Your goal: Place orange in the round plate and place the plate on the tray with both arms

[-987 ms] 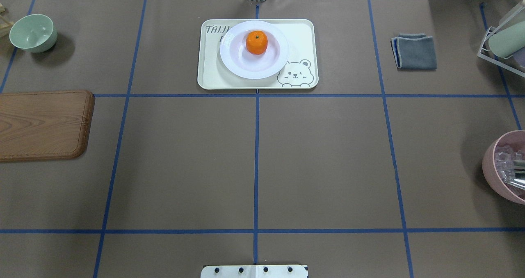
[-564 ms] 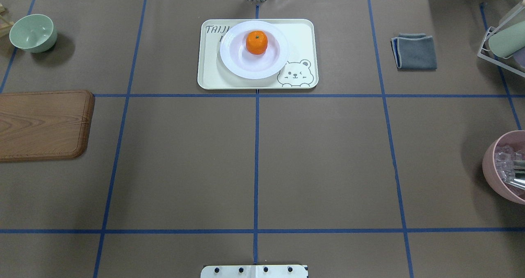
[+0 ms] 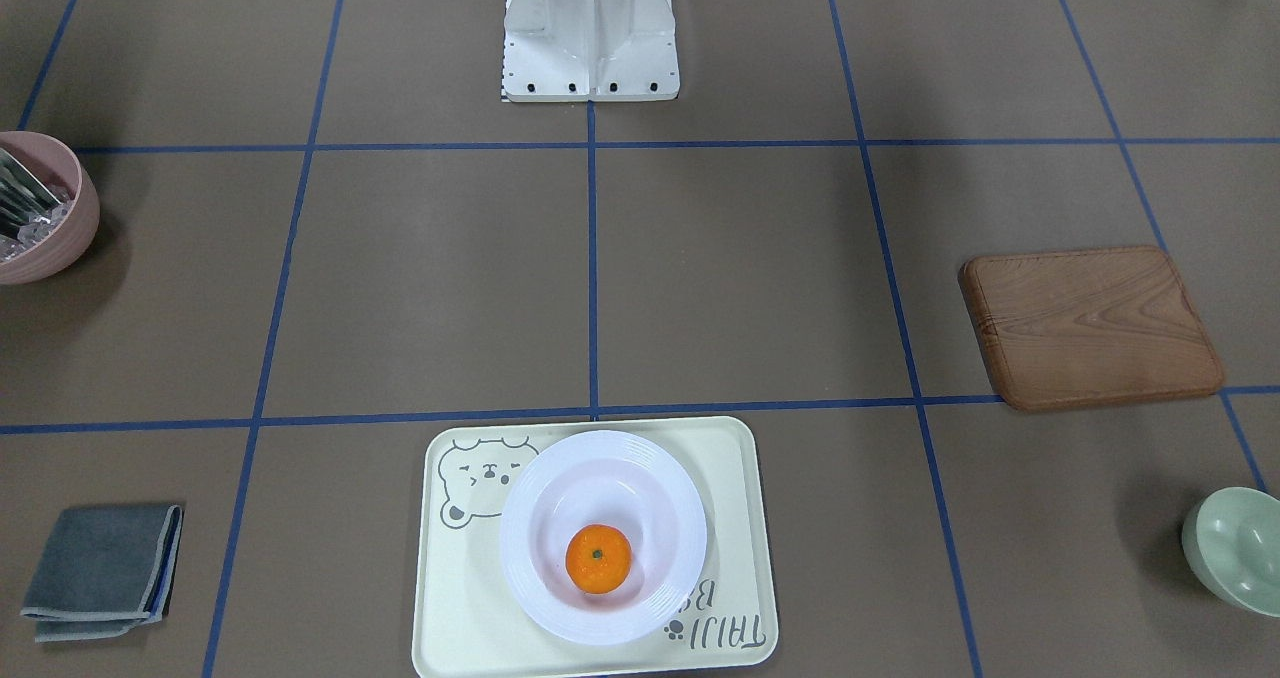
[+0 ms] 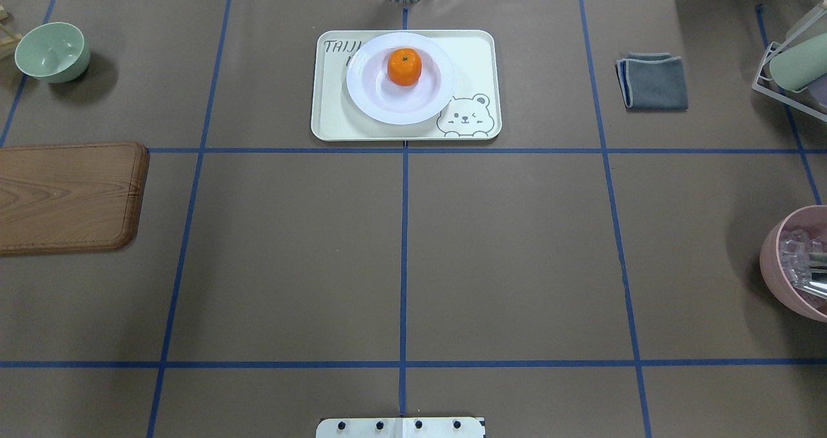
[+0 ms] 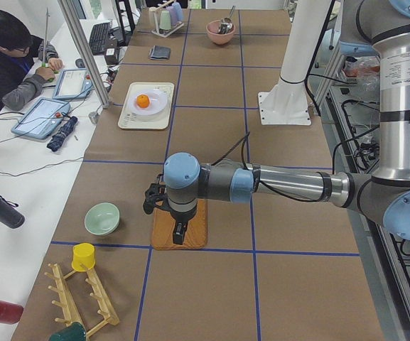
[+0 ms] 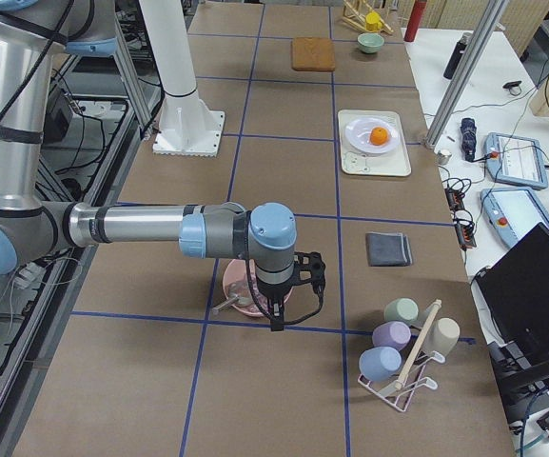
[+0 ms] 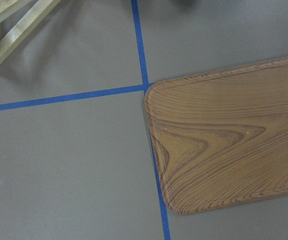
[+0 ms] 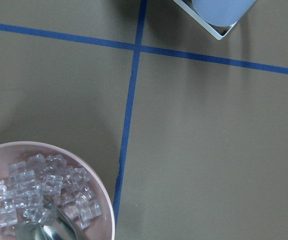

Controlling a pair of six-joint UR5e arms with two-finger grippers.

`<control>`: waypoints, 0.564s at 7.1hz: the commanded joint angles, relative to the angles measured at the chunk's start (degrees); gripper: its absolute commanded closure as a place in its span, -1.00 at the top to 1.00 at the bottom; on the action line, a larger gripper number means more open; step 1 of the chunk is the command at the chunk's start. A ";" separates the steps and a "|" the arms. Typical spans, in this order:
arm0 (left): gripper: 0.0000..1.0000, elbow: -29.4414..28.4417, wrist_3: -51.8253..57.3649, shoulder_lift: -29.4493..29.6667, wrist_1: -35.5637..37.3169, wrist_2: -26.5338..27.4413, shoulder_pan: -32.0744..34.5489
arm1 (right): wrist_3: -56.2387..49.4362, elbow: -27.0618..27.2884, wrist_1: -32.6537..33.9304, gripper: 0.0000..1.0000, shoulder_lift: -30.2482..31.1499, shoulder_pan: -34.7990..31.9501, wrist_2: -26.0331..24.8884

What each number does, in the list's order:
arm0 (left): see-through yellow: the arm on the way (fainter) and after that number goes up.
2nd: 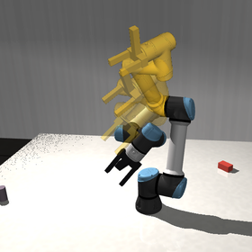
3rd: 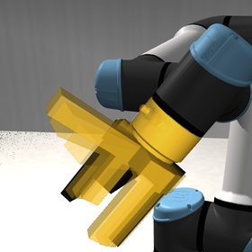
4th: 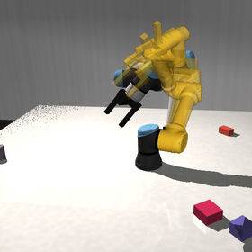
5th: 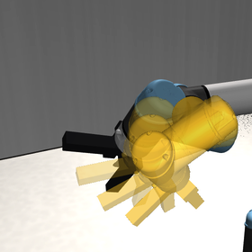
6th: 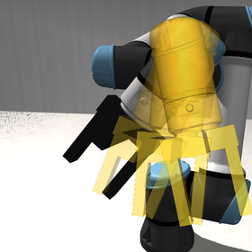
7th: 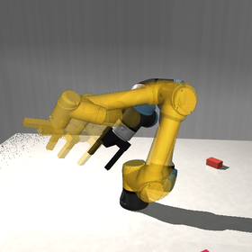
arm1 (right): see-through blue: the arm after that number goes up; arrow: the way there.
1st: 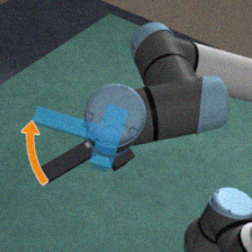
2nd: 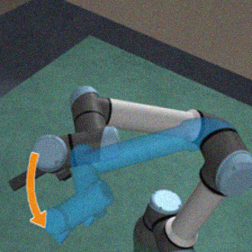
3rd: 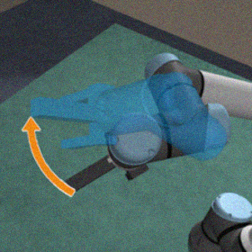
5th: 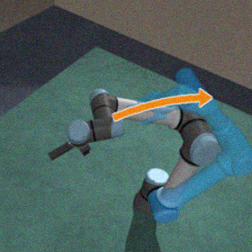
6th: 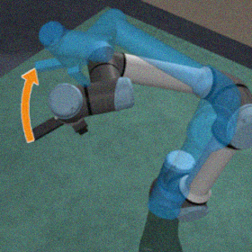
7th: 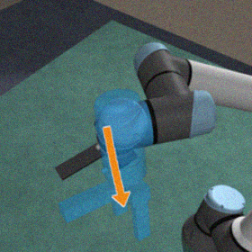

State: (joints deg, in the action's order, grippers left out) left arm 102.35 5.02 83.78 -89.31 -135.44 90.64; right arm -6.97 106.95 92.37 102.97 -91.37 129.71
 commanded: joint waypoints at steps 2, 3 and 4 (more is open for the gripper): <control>0.98 -0.13 -0.01 -0.02 -0.08 0.00 -0.03 | 0.03 1.33 0.00 1.00 0.12 -0.03 0.37; 0.98 0.21 -0.01 -0.02 -0.08 0.00 0.06 | 0.03 1.33 0.00 1.00 0.12 -0.03 0.37; 0.98 0.13 -0.01 -0.02 -0.08 0.00 -0.02 | 0.03 1.51 0.00 1.00 0.12 -0.03 0.37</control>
State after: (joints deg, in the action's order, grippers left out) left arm 102.47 5.01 83.76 -89.37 -135.44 90.64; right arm -6.94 108.27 92.37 103.08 -91.41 130.06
